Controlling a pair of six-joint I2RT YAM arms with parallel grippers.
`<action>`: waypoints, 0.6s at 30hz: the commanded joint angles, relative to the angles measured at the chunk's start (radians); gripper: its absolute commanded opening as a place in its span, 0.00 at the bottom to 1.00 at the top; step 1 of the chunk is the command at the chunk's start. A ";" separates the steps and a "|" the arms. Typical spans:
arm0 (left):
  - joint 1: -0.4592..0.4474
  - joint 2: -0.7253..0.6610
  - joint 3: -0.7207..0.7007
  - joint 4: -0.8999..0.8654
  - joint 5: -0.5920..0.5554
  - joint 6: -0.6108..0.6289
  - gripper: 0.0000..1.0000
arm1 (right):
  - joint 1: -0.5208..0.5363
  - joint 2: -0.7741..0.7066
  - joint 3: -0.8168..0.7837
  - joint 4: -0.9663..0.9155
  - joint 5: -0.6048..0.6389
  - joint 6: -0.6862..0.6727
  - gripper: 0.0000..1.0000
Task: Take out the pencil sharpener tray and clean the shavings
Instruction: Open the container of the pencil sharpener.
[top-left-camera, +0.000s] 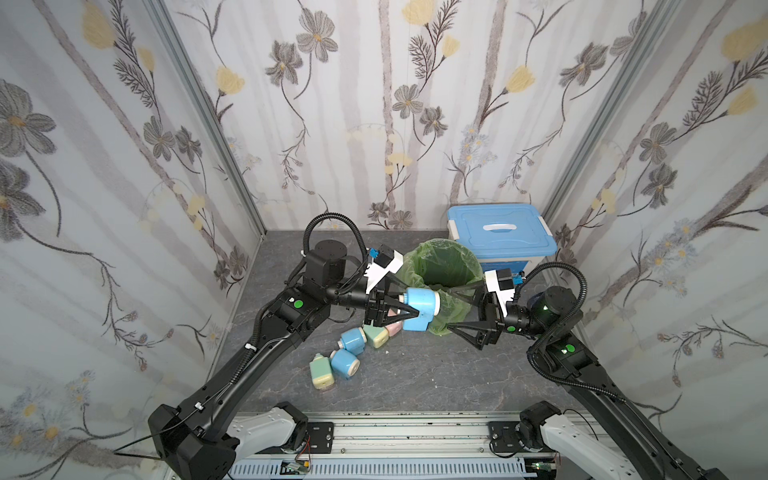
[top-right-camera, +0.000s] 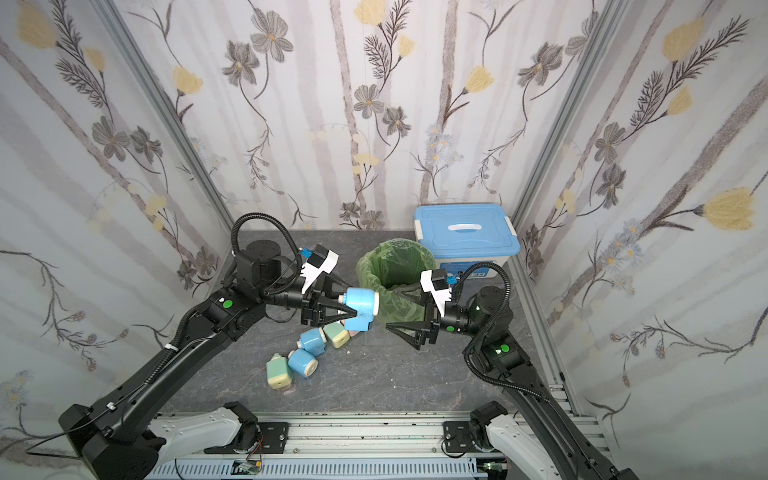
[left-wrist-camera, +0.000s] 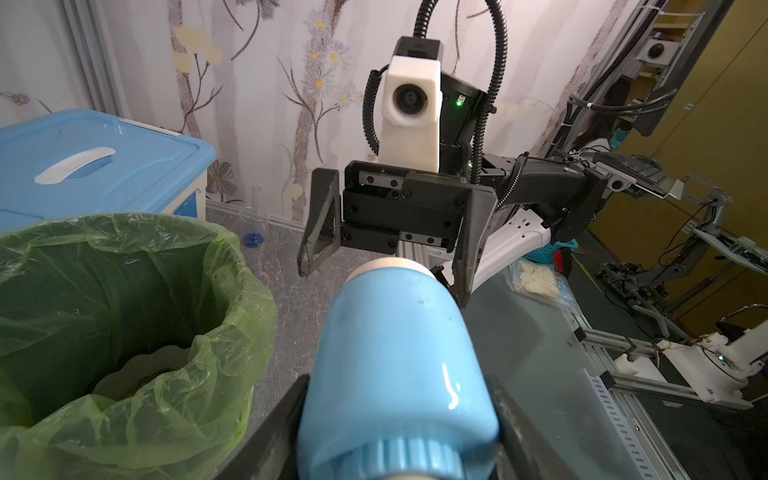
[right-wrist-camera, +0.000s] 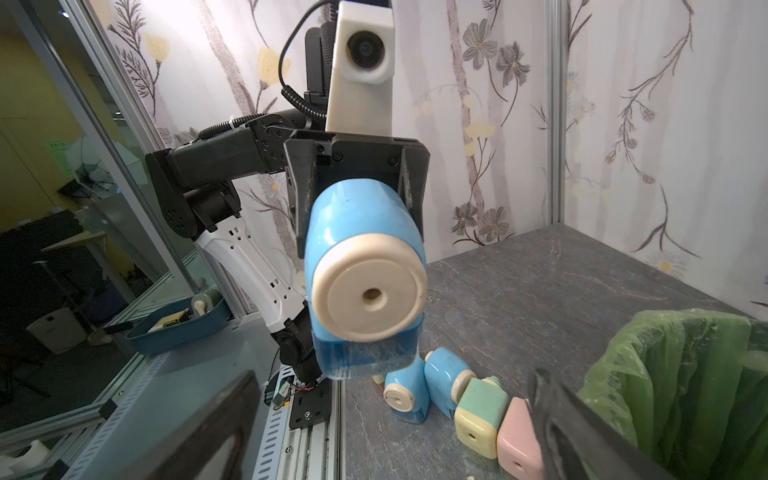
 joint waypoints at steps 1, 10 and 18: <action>0.014 -0.012 -0.015 0.123 -0.010 -0.041 0.31 | 0.011 0.022 0.009 0.125 -0.057 0.045 1.00; 0.041 -0.018 -0.047 0.244 0.055 -0.126 0.31 | 0.042 0.104 0.065 0.125 -0.074 0.023 1.00; 0.041 -0.027 -0.049 0.264 0.084 -0.143 0.31 | 0.077 0.173 0.106 0.112 -0.061 -0.003 1.00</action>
